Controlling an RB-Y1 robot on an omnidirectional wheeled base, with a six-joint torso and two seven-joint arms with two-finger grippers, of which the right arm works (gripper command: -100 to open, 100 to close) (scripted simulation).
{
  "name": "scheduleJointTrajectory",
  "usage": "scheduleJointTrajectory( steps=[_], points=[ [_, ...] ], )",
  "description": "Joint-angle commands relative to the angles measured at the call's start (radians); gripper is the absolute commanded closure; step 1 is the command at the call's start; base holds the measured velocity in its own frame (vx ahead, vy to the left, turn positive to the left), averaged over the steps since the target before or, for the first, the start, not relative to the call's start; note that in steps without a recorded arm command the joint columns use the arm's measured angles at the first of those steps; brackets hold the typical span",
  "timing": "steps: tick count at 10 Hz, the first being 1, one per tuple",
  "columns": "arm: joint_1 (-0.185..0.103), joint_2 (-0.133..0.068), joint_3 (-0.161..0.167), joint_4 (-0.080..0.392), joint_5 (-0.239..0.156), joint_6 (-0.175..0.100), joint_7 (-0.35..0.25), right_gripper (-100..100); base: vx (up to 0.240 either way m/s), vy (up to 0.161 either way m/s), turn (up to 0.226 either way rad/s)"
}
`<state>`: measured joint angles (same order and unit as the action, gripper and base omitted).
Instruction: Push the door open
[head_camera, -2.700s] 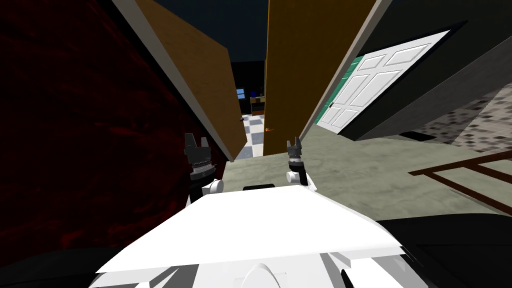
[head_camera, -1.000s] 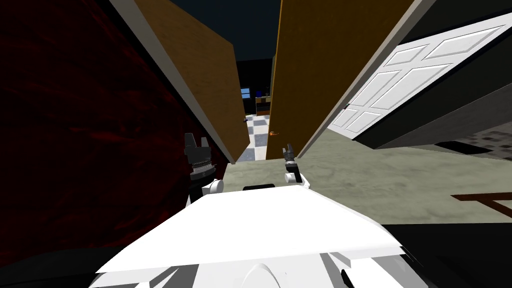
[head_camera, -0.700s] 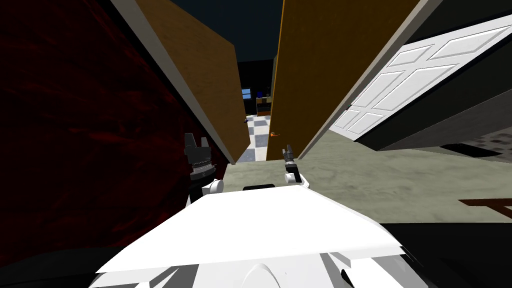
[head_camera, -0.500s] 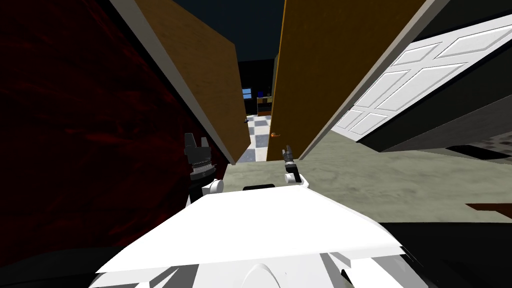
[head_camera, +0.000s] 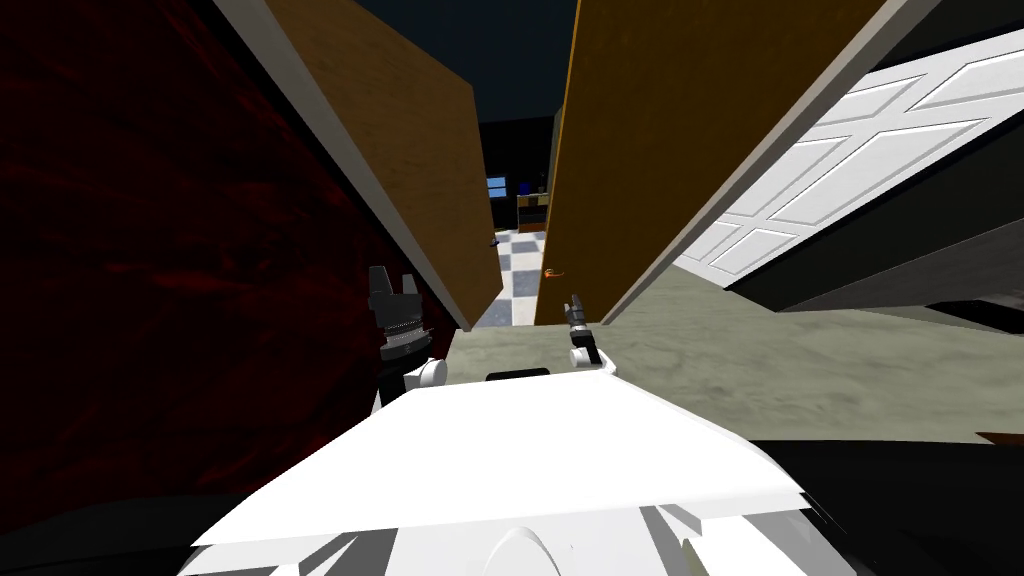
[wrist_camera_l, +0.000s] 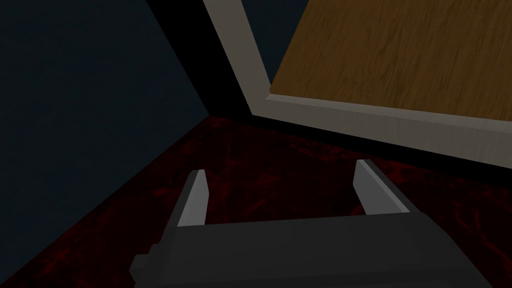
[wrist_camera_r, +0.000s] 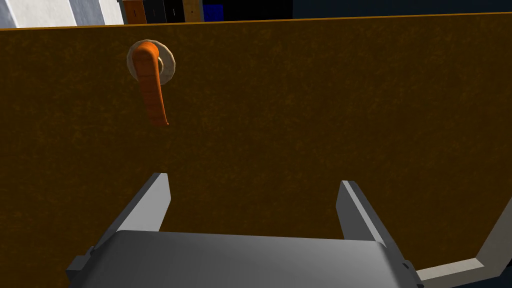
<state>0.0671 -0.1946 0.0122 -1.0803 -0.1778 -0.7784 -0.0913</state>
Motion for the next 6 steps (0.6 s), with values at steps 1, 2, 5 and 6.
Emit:
scheduleJointTrajectory(
  steps=[1,2,5,6],
  points=[
    [-0.021,-0.006,0.002,0.050,-0.005,-0.007,-0.001,-100,0.093,-0.015,0.060],
    [-0.031,-0.010,0.003,0.083,-0.007,-0.010,-0.002,-100,0.093,-0.020,0.037],
    [-0.061,-0.019,0.006,0.170,-0.015,-0.020,-0.005,-100,0.100,-0.030,0.052],
    [-0.070,-0.022,0.007,0.196,-0.018,-0.023,-0.005,-100,0.095,-0.021,0.047]
  ],
)
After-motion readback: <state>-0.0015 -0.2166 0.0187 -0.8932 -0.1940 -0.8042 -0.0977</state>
